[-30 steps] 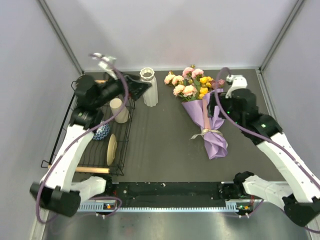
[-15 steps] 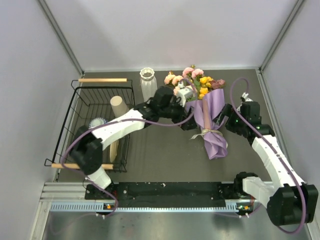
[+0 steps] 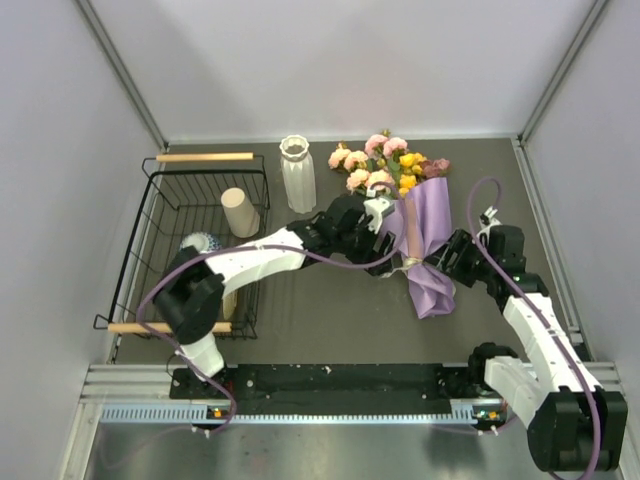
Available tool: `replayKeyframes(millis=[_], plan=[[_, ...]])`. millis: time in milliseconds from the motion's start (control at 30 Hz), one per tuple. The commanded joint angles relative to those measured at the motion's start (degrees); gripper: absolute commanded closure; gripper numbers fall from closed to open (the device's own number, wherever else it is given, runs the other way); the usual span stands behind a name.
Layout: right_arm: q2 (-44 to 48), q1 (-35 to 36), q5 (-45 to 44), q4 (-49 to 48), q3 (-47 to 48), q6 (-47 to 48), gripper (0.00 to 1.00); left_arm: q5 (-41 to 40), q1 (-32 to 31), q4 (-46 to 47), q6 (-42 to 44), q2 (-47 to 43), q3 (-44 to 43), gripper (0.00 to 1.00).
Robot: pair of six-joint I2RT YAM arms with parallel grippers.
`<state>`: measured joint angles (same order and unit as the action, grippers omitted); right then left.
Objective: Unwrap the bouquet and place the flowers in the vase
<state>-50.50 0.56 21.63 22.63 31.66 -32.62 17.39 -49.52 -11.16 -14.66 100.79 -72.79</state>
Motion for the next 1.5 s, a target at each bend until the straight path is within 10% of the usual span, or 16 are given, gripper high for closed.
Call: replayKeyframes(millis=[0,867,1100,1267,1467], plan=[[1.02,-0.21,3.51,-2.42,-1.07,0.89,0.36,-7.62,-2.42,3.77,0.42,-11.29,3.27,0.21],[3.65,2.43,3.86,-0.48,-7.93,0.28,0.4,-12.81,-7.44,-0.97,2.09,9.85,-10.44,0.25],[3.48,2.43,3.77,-1.01,-7.75,-0.25,0.39,-13.87,-7.52,-1.41,2.35,12.32,-10.44,0.5],[3.65,2.34,1.06,-0.75,-4.77,-1.57,0.37,-14.65,-7.52,-4.13,2.88,12.06,-10.53,1.0],[3.48,-2.21,-4.39,2.06,0.51,-5.34,0.3,-14.93,-7.52,-4.31,2.7,10.74,-8.6,1.0]])
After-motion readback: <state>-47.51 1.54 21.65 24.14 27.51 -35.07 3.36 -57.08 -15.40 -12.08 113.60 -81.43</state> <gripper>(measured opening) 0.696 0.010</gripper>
